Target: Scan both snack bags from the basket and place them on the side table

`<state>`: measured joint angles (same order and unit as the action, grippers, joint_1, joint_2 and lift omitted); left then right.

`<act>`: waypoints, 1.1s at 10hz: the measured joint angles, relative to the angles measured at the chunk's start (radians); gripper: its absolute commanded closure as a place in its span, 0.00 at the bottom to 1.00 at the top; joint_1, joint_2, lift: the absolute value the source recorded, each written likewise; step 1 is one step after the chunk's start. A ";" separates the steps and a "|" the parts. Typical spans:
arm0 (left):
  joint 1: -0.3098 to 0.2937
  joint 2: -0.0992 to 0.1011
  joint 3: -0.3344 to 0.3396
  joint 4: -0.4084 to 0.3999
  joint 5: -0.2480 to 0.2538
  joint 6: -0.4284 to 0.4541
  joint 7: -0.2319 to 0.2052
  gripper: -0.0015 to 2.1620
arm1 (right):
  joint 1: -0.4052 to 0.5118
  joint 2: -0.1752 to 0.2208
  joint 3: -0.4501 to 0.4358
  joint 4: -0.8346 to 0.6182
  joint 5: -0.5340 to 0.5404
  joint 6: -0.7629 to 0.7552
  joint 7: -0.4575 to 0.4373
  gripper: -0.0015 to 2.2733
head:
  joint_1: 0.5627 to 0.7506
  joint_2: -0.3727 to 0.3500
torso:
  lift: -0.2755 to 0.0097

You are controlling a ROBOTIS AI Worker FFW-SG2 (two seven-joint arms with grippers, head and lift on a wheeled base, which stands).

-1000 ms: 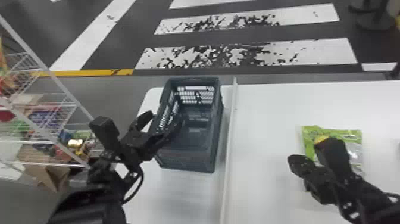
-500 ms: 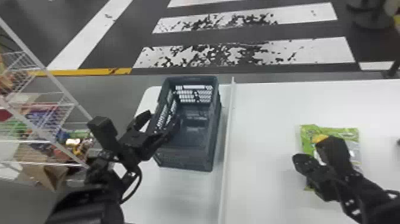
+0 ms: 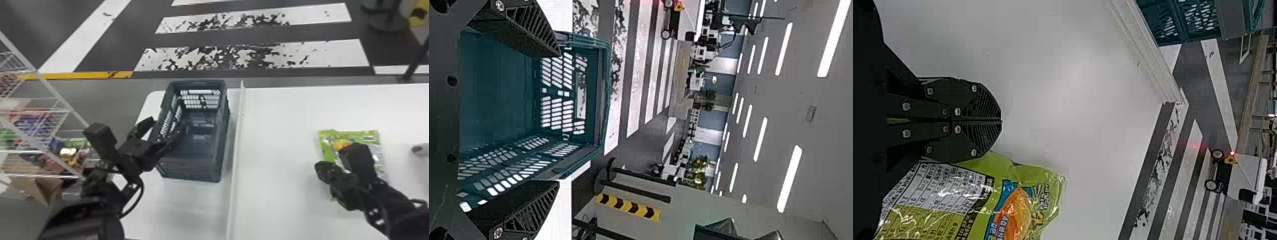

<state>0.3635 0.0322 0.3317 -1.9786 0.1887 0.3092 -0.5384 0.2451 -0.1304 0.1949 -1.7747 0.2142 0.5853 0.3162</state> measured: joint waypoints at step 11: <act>0.001 0.002 0.003 -0.009 0.000 0.003 -0.005 0.04 | 0.063 0.001 -0.338 -0.286 -0.129 0.211 -0.020 0.06 | 0.70 0.54 | 0.70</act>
<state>0.3648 0.0337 0.3352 -1.9878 0.1887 0.3123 -0.5430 0.3082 -0.1295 -0.1427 -2.0604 0.0855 0.7968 0.2965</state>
